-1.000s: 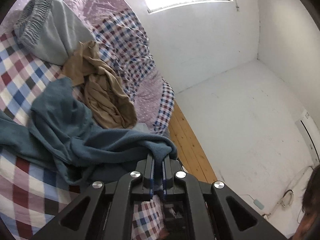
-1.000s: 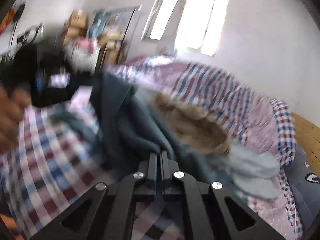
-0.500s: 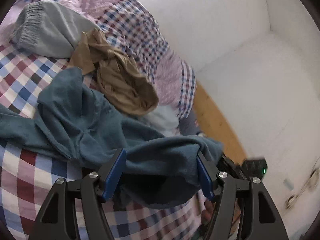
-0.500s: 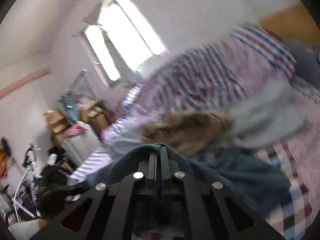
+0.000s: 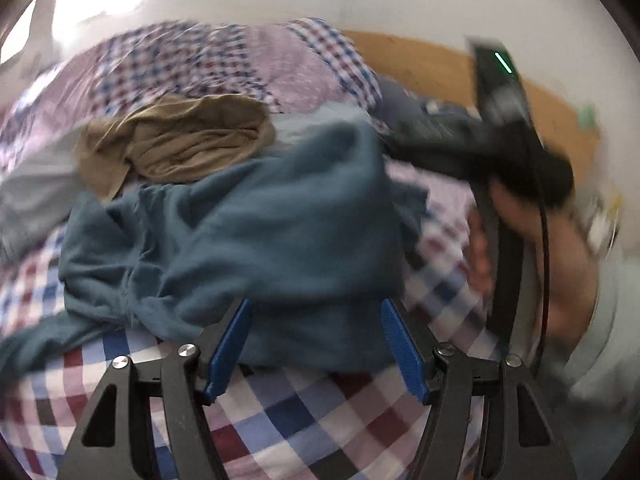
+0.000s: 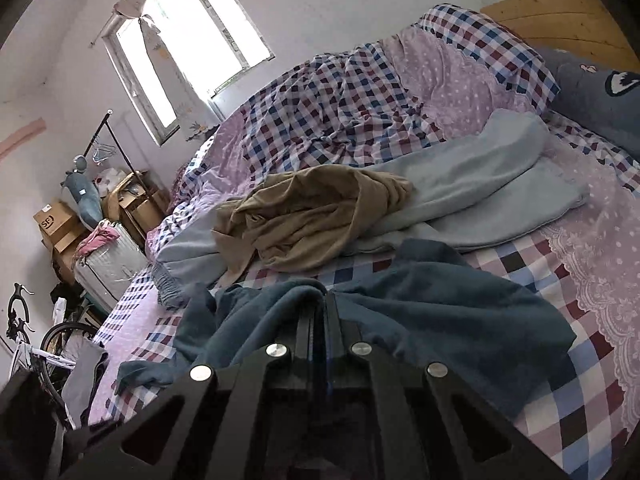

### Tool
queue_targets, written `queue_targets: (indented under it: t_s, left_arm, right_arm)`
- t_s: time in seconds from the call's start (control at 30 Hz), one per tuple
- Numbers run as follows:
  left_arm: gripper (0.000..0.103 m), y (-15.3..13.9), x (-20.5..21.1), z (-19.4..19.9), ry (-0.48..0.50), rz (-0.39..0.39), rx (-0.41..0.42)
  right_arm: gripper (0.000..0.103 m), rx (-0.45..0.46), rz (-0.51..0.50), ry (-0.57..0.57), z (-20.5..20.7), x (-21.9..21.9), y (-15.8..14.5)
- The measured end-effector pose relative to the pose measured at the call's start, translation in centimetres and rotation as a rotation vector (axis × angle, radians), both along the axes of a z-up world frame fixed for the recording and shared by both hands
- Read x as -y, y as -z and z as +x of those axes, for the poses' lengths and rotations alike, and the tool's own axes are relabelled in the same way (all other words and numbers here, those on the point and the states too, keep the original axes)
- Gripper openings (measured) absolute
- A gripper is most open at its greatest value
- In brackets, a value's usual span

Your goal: Fold clothes

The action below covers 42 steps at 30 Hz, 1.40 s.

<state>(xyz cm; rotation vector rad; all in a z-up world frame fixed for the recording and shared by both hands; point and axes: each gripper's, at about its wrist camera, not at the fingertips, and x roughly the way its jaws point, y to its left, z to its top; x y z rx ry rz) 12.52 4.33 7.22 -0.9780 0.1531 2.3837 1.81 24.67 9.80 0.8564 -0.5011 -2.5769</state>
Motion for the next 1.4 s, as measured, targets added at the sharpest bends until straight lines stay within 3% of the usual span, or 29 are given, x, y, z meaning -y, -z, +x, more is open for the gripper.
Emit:
queue_targets:
  t_s: [0.17, 0.33, 0.63, 0.77, 0.8, 0.9, 0.93, 0.97, 1.03, 1.17, 1.23, 1.3, 1.37, 1.4]
  left_arm:
    - [0.071, 1.5, -2.0, 3.0, 0.086, -0.202, -0.121]
    - [0.070, 3.0, -2.9, 4.9, 0.126, -0.291, -0.169]
    - [0.069, 3.9, -5.6, 4.5, 0.185, -0.251, -0.151]
    - [0.068, 3.8, -6.2, 4.6, 0.162, -0.266, -0.195]
    - [0.066, 3.9, -6.3, 4.4, 0.143, -0.281, -0.204]
    - [0.044, 4.0, -6.2, 3.4, 0.089, -0.293, -0.209]
    - [0.033, 3.9, -6.1, 3.0, 0.072, -0.285, -0.203]
    - [0.019, 3.7, -5.7, 2.6, 0.061, -0.258, -0.191]
    - [0.006, 3.0, -4.6, 1.7, 0.032, -0.173, -0.152]
    - [0.003, 0.4, -0.6, -0.4, -0.061, 0.077, -0.089]
    - [0.003, -0.8, 1.8, -1.6, -0.125, 0.200, -0.062]
    - [0.003, -1.6, 4.8, -3.0, -0.205, 0.324, -0.042]
    - [0.003, -1.9, 8.7, -5.2, -0.309, 0.450, -0.022]
    - [0.003, -1.5, 11.0, -6.2, -0.368, 0.506, -0.009]
  right_arm:
    - [0.004, 0.015, 0.022, 0.022, -0.5, 0.3, 0.5]
    - [0.004, 0.030, 0.022, 0.043, -1.1, 0.6, 0.9]
    - [0.004, 0.043, 0.004, 0.040, -1.4, 0.4, 1.3]
    - [0.004, 0.042, 0.004, 0.024, -1.4, 0.2, 1.3]
    - [0.004, 0.042, 0.004, 0.018, -1.4, 0.1, 1.3]
    - [0.004, 0.042, 0.007, 0.003, -1.3, 0.1, 1.3]
    - [0.004, 0.041, 0.008, -0.002, -1.2, 0.1, 1.3]
    - [0.005, 0.040, 0.012, -0.005, -1.2, 0.1, 1.2]
    - [0.006, 0.036, 0.023, -0.011, -1.1, 0.0, 1.2]
    - [0.012, 0.022, 0.064, -0.026, -0.8, 0.4, 0.6]
    - [0.014, -0.036, 0.125, -0.056, 0.1, 1.3, -0.3]
    - [0.025, -0.091, 0.161, -0.096, 1.2, 2.3, -1.0]
    - [0.042, -0.155, 0.197, -0.144, 2.5, 3.5, -1.7]
    - [0.044, -0.190, 0.223, -0.169, 3.3, 4.2, -2.1]
